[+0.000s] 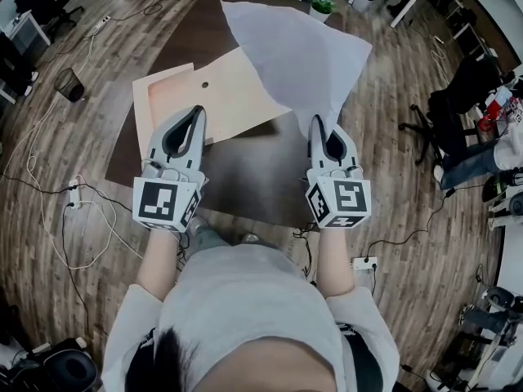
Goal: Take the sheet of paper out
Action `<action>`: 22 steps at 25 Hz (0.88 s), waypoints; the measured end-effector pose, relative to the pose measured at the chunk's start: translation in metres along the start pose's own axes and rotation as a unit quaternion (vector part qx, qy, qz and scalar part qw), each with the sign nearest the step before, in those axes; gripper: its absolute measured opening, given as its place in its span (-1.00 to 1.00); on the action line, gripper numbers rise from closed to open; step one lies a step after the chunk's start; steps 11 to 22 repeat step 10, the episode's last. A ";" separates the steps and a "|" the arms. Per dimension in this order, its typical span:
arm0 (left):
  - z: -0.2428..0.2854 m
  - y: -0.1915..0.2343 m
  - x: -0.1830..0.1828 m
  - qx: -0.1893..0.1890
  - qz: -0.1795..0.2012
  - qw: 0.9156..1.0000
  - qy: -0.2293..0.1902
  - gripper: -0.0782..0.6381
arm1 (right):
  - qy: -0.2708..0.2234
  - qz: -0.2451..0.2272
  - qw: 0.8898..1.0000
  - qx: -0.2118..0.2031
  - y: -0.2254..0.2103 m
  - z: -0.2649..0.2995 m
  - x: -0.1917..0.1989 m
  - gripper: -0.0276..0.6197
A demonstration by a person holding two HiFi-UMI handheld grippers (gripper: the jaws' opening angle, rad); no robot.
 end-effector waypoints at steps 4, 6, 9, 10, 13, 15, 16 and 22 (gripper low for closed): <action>0.000 0.001 0.000 -0.003 0.000 1.000 0.001 -0.76 | -0.002 0.001 1.000 -0.001 0.000 0.002 -0.002 -0.87; 0.001 0.001 0.000 -0.003 0.000 1.000 0.002 -0.76 | -0.002 0.002 1.000 -0.001 -0.001 0.003 -0.001 -0.87; 0.002 0.002 0.001 -0.004 0.000 1.000 0.002 -0.76 | -0.003 0.002 1.000 -0.001 -0.002 0.005 -0.001 -0.87; 0.003 0.002 0.001 -0.004 0.000 1.000 0.002 -0.76 | -0.003 0.003 1.000 -0.001 -0.003 0.005 -0.002 -0.87; 0.003 0.002 0.001 -0.004 0.000 1.000 0.002 -0.76 | -0.003 0.003 1.000 -0.001 -0.003 0.005 -0.002 -0.87; 0.003 0.002 0.001 -0.004 0.000 1.000 0.002 -0.76 | -0.003 0.003 1.000 -0.001 -0.003 0.005 -0.002 -0.87; 0.003 0.002 0.001 -0.004 0.000 1.000 0.002 -0.76 | -0.003 0.003 1.000 -0.001 -0.003 0.005 -0.002 -0.87; 0.003 0.002 0.001 -0.004 0.000 1.000 0.002 -0.76 | -0.003 0.003 1.000 -0.001 -0.003 0.005 -0.002 -0.87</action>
Point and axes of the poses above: the fingertips, and each gripper's own axes: z forward along the fingers, y to its left, x out of its underside, the point moved 4 cm from there along -z, backward along the fingers, and after that the axes turned 11 degrees about -y, right-handed, at the moved point
